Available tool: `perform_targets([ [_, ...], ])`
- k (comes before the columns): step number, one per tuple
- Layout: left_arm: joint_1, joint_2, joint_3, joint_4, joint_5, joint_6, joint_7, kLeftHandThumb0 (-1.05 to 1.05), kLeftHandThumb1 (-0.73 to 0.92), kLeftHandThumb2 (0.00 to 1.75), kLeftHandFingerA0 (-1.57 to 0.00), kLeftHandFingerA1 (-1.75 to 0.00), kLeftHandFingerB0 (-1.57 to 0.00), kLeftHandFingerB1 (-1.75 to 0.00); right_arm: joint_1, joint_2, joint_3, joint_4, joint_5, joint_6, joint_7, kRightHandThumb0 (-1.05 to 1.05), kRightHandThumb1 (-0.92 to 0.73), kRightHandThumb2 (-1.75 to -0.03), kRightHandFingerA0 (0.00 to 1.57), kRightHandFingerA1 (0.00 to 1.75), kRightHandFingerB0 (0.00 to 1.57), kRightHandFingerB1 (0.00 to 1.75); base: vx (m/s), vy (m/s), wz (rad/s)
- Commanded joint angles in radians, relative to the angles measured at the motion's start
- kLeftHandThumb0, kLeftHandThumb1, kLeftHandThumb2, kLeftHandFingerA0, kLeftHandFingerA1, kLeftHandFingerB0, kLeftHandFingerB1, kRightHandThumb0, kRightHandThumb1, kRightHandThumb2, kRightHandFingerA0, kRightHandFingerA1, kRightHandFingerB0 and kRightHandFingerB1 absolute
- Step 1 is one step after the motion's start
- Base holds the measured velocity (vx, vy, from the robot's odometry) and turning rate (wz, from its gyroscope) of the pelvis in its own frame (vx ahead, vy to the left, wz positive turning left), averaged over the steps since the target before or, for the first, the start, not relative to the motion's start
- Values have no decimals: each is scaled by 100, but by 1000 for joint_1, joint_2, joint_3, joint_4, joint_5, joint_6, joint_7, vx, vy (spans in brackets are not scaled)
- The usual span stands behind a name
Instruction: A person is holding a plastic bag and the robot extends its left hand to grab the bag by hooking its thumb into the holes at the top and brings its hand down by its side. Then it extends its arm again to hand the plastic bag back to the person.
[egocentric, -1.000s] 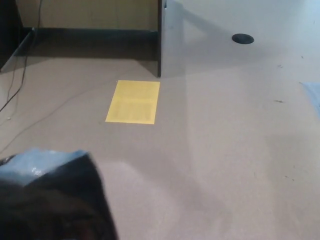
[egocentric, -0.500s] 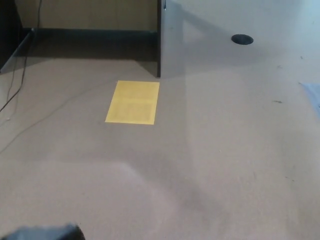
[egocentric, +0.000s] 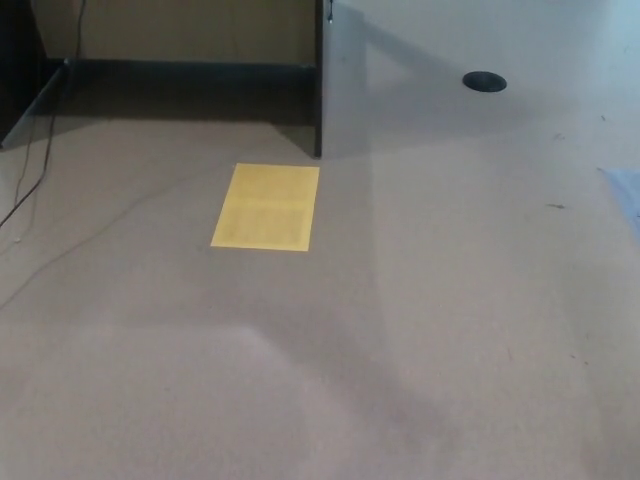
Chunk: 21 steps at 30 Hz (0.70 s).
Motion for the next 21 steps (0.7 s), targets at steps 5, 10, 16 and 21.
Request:
perform_targets([
  [5,-27,44,-50,86,1,-12,130,-13,71,70,-90,-169,-75,-140,6,-7,-13,0,7,-4,-3,-41,-67,-63,66,47,59,42,0,0,0],
  [10,-34,30,-64,15,-22,-60,105,-13,71,75,-89,-172,-78,-139,0,-17,-9,-1,-3,-4,-9,-38,-70,-61,68,45,62,41,0,0,0],
  [16,8,2,-46,-273,-60,-62,1,-6,67,84,-92,-169,-86,-116,1,-20,-3,1,-9,-12,-8,-41,-66,-63,66,47,58,41,0,0,0],
  [21,-30,-26,-13,-586,-101,33,-164,-9,59,93,-113,-157,-90,-117,3,-29,-13,-5,1,-13,-5,-37,-69,-61,69,46,62,41,0,0,0],
])
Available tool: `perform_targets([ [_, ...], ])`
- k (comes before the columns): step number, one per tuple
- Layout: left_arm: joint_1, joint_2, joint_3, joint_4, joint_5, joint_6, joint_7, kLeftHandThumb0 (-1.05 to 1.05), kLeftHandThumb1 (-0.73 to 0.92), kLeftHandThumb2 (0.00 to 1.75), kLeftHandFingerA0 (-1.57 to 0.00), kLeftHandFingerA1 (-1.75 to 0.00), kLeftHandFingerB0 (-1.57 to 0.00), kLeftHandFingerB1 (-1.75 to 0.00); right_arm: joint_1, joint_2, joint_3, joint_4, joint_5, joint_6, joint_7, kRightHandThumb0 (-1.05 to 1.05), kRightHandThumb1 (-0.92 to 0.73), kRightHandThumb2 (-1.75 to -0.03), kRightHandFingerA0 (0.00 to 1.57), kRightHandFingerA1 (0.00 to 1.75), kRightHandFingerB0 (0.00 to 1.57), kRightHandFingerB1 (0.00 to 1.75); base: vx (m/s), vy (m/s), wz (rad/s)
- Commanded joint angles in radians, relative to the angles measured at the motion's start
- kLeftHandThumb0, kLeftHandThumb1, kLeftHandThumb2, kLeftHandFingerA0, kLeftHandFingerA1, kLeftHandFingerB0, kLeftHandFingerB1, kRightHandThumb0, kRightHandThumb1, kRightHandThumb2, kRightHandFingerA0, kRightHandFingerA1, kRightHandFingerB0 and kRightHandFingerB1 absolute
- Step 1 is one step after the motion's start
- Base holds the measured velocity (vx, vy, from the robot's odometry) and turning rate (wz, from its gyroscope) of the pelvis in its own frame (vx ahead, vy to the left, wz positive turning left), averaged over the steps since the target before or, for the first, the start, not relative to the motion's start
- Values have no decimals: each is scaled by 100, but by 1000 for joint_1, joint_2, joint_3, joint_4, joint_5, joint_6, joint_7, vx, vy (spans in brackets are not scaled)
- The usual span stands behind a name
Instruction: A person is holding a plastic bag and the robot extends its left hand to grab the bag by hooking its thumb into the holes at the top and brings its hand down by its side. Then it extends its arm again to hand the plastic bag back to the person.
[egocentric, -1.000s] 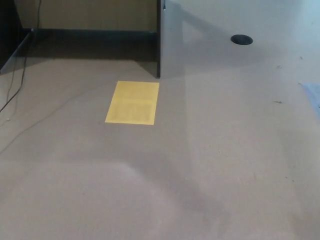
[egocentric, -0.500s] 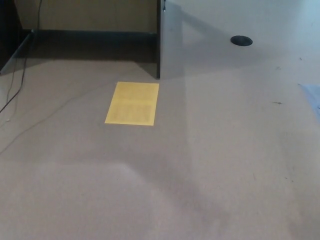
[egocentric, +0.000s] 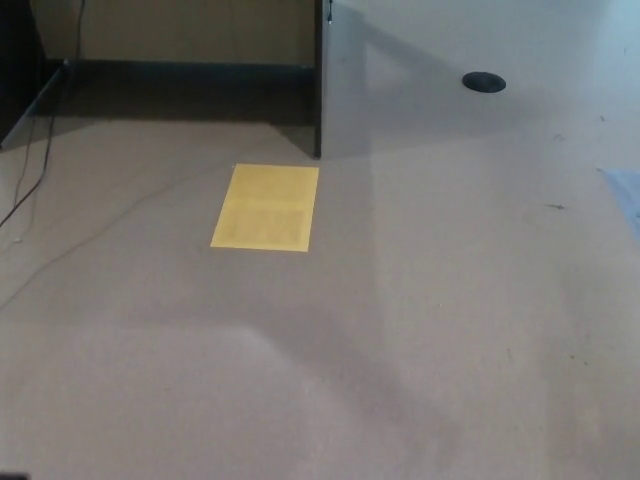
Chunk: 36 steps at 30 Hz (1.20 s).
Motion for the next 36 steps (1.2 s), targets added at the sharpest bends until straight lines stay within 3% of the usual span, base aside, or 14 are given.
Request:
perform_targets([
  [1,-54,-15,52,-314,-89,89,-209,-8,58,94,-110,-160,-89,-121,4,-31,-6,-5,-1,-8,-2,-38,-69,-61,69,45,62,41,0,0,0],
  [6,-145,-38,91,-473,-123,191,-335,-10,60,91,-112,-160,-86,-122,10,-42,-6,-4,-2,-6,3,-41,-66,-62,66,47,58,41,0,0,0],
  [7,-158,-43,95,-495,-135,208,-360,-11,69,87,-93,-167,-80,-121,15,-45,-5,-5,-3,-9,2,-41,-67,-63,66,46,58,41,0,0,0],
  [10,-250,-47,111,-526,-135,236,-399,-10,63,86,-108,-160,-84,-123,19,-47,1,-1,-9,-10,-1,-40,-67,-62,65,46,58,40,0,0,0],
  [11,-315,-57,112,-538,-145,256,-424,-12,70,83,-90,-167,-82,-117,14,-45,4,-2,-12,-5,-4,-39,-70,-61,68,44,62,41,0,0,0],
  [14,-422,-88,109,-575,-153,319,-496,-10,68,87,-93,-166,-86,-114,11,-43,6,-1,-14,1,-5,-43,-66,-64,67,47,59,42,0,0,0],
  [15,-475,-109,95,-594,-139,349,-528,-11,60,94,-113,-151,-90,-110,14,-45,7,-2,-15,-2,-6,-38,-70,-61,69,45,62,41,0,0,0],
  [17,-534,-134,76,-602,-107,373,-552,-8,65,90,-95,-163,-88,-111,16,-50,11,-2,-19,-10,-8,-38,-70,-61,69,45,61,41,0,0,0],
  [19,-583,-157,57,-593,-71,392,-569,-8,65,86,-100,-162,-90,-105,11,-46,5,-1,-11,-1,-1,-44,-66,-63,66,46,56,41,0,0,0],
  [25,-728,-268,-34,-562,-14,428,-622,-14,74,71,-88,-169,-72,-135,23,-35,10,-3,-14,4,-10,-39,-70,-61,66,44,60,40,0,0,0],
  [29,-780,-311,-62,-576,23,453,-634,-13,73,73,-91,-171,-77,-122,13,-29,3,-1,-4,18,2,-39,-69,-61,64,43,59,40,0,0,0],
  [31,-854,-350,-93,-559,32,444,-633,-16,77,72,-93,-175,-67,-144,6,-24,5,3,-8,22,-11,-43,-63,-63,67,47,58,42,0,0,0],
  [32,-875,-358,-101,-555,44,450,-633,-20,77,67,-95,-175,-72,-115,5,-25,4,2,-7,21,-12,-39,-69,-61,71,45,62,41,0,0,0],
  [36,-962,-408,-127,-561,60,473,-645,-19,71,74,-97,-174,-78,-116,6,-32,8,-9,-12,1,-10,-38,-69,-61,70,46,64,41,0,0,0],
])
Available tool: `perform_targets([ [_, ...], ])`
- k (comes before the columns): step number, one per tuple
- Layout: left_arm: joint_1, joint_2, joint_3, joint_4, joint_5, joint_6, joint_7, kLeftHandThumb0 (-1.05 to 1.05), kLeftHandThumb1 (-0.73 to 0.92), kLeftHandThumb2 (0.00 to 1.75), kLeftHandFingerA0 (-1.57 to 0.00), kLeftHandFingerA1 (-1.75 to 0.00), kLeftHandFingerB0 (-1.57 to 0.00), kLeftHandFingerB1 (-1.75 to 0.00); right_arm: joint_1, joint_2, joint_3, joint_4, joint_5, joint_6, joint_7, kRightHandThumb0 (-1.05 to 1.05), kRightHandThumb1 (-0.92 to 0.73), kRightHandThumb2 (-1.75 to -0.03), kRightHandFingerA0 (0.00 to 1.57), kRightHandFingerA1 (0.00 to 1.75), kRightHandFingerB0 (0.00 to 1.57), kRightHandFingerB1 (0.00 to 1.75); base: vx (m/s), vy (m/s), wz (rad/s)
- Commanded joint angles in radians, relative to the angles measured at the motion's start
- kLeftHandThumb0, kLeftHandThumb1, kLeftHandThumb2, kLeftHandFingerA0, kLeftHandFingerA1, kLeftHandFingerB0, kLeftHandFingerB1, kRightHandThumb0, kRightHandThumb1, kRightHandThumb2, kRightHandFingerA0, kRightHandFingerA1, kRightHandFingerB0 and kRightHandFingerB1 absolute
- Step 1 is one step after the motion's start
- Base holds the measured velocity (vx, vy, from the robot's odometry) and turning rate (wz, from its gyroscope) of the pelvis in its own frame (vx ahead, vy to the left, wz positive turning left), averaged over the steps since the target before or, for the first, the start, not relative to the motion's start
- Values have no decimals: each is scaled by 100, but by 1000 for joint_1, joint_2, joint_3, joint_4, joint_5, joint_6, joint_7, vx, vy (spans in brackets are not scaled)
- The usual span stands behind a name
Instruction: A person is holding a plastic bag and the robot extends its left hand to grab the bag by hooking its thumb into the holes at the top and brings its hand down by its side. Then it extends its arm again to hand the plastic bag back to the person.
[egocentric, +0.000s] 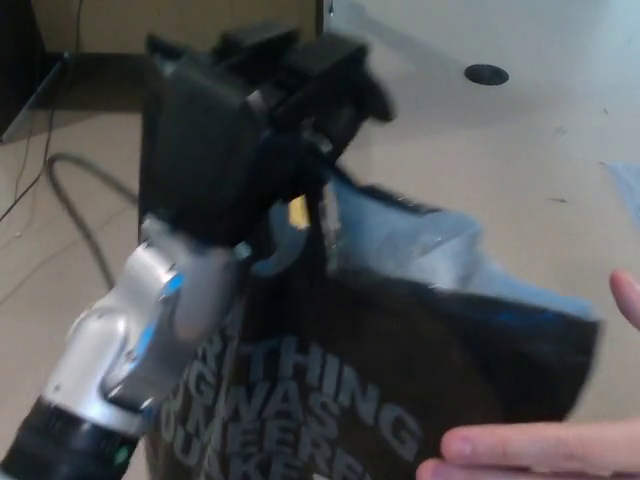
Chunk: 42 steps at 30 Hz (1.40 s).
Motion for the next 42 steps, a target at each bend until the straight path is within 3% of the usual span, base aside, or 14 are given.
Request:
perform_targets([
  [1,-99,-49,-22,-18,38,61,-47,-20,73,66,-98,-174,-78,-112,6,-21,1,-8,-6,-3,-8,-42,-65,-62,67,46,58,41,0,0,0],
  [2,-106,-54,-24,-23,38,61,-48,-26,56,97,-125,-136,-81,-97,6,-20,-2,-8,-3,-3,-2,-37,-57,-94,59,63,49,56,0,0,0],
  [4,-116,-66,-26,-43,45,70,-53,-27,55,96,-126,-136,-83,-104,3,-20,-4,-3,-1,1,2,-41,-66,-62,65,46,58,41,0,0,0],
  [7,-102,-79,-30,-83,60,84,-61,-26,54,95,-129,-138,-83,-102,18,-26,-3,-5,-2,-5,3,-37,-57,-94,60,64,50,57,0,0,0],
  [8,-105,-83,-30,-82,63,85,-59,-17,68,69,-102,-172,-80,-116,13,-32,-2,-4,-5,1,5,-37,-56,-94,60,64,50,57,0,0,0],
  [10,-100,-79,-26,-88,69,83,-54,-24,54,96,-128,-137,-82,-99,9,-27,0,0,-6,10,4,-37,-55,-94,60,64,49,56,0,0,0],
  [11,-90,-78,-24,-100,76,87,-54,-24,55,96,-128,-137,-82,-97,13,-23,4,2,-10,14,-3,-44,-63,-63,67,47,57,42,0,0,0],
  [21,-28,-94,-27,-140,68,106,-89,-11,64,75,-113,-166,-80,-129,44,-12,14,4,-15,13,-11,-44,-64,-64,66,47,60,42,0,0,0],
  [22,-25,-89,-27,-140,70,104,-95,-24,57,98,-125,-135,-83,-98,37,-18,25,6,-27,7,-12,-40,-70,-61,67,45,62,41,0,0,0],
  [23,-19,-86,-28,-145,74,107,-103,-20,71,68,-103,-171,-86,-96,34,-20,29,7,-31,6,-14,-40,-70,-61,67,45,62,41,0,0,0],
  [31,52,-57,-33,-200,36,135,-259,-27,61,60,-87,-157,-78,-49,39,0,24,6,-26,11,-21,-40,-69,-61,66,44,59,40,0,0,0],
  [33,69,-53,-37,-206,26,140,-300,-38,56,57,-81,-80,-56,-38,37,-1,22,5,-26,10,-19,-40,-69,-61,66,44,59,40,0,0,0],
  [37,102,-38,-44,-276,-39,221,-506,-34,18,82,0,-48,0,-48,40,-4,21,-2,-26,2,-19,-40,-70,-61,66,44,58,40,0,0,0],
  [42,98,-3,-50,-319,-21,307,-680,-77,42,85,0,0,0,-4,29,-6,22,-1,-29,13,-18,-40,-70,-62,66,44,55,39,0,0,0],
])
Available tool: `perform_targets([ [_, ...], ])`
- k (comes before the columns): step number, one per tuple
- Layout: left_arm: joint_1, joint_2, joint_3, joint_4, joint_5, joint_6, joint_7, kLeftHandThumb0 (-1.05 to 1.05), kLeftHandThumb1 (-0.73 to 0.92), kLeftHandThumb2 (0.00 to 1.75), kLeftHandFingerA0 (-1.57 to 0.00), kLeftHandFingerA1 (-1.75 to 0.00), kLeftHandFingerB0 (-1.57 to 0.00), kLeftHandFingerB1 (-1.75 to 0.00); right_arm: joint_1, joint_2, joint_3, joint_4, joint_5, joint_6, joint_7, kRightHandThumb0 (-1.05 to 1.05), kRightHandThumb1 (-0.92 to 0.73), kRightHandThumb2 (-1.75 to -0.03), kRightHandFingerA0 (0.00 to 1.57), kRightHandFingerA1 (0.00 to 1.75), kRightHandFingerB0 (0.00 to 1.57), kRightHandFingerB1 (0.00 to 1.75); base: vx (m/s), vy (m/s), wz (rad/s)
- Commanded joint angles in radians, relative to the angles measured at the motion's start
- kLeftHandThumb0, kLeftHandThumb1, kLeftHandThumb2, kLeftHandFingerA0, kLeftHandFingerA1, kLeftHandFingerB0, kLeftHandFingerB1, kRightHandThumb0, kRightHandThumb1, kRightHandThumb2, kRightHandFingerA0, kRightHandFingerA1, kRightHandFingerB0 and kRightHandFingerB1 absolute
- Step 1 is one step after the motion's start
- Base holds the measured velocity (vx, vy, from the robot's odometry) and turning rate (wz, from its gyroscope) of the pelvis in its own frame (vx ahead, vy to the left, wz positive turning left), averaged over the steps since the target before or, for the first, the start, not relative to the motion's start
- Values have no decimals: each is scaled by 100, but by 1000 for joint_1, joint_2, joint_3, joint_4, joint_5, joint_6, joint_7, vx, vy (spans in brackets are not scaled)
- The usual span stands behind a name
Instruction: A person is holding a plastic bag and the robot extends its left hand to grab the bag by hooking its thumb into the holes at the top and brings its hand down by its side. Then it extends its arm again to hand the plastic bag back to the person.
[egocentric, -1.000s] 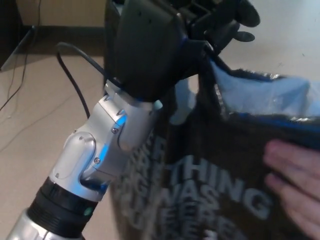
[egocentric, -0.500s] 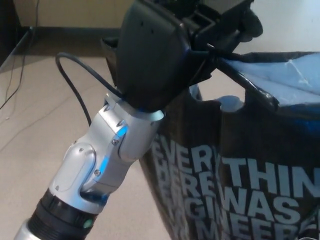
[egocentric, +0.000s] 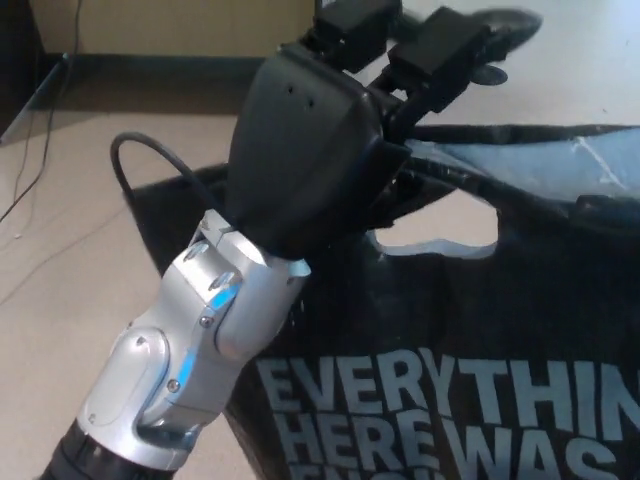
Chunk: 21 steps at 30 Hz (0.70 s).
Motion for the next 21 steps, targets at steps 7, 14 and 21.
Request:
perform_targets([
  [7,14,89,11,-94,-90,175,-417,-98,47,64,0,0,0,0,-18,-13,-2,-12,-5,23,-11,-38,-71,-61,67,44,58,40,0,0,0],
  [14,14,124,41,-110,-123,182,-456,-97,46,64,0,0,0,0,-35,-16,-10,-19,5,6,6,-39,-70,-61,64,44,57,40,0,0,0],
  [21,106,215,147,-160,-209,120,-436,-79,43,87,0,-2,0,0,-51,-20,-2,-18,-6,-6,2,-40,-70,-61,67,46,59,41,0,0,0],
])
